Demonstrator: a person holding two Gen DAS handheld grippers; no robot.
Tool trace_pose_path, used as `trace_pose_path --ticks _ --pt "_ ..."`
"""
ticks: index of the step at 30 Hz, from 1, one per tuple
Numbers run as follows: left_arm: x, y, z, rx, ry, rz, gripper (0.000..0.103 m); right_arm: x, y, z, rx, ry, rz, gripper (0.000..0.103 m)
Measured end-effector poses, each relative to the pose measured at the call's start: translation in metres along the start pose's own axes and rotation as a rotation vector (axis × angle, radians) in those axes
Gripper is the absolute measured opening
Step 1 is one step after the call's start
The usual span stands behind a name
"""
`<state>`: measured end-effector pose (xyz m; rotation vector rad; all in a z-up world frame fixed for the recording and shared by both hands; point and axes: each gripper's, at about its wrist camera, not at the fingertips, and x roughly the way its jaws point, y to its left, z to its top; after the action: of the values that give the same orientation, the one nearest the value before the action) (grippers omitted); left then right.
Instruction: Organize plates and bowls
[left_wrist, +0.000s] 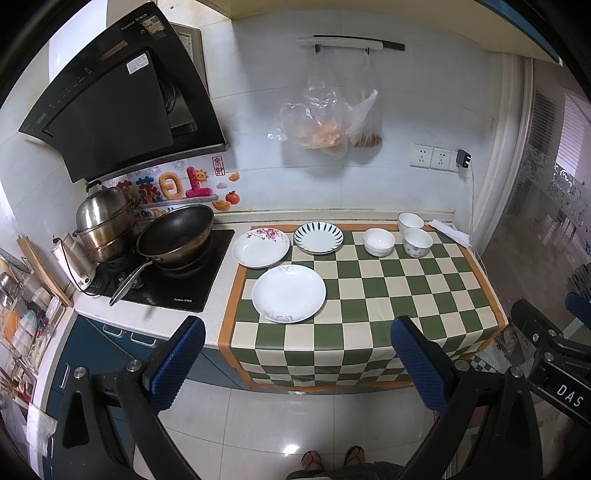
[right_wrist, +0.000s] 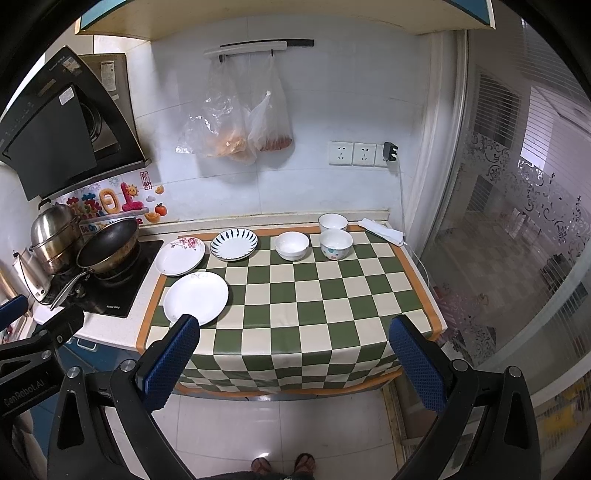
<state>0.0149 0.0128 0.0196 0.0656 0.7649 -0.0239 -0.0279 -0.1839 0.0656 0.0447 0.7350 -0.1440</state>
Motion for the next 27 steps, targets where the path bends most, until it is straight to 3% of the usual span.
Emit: trace_pose_path --ticks 25,27 --pt "-0.005 0.002 -0.001 -0.001 -0.006 -0.001 0.102 0.008 0.004 0.004 0.006 0.006 0.0 0.103" --pt "-0.005 0.006 0.011 0.0 -0.004 -0.002 0.102 0.008 0.005 0.003 0.007 0.005 -0.002 0.103"
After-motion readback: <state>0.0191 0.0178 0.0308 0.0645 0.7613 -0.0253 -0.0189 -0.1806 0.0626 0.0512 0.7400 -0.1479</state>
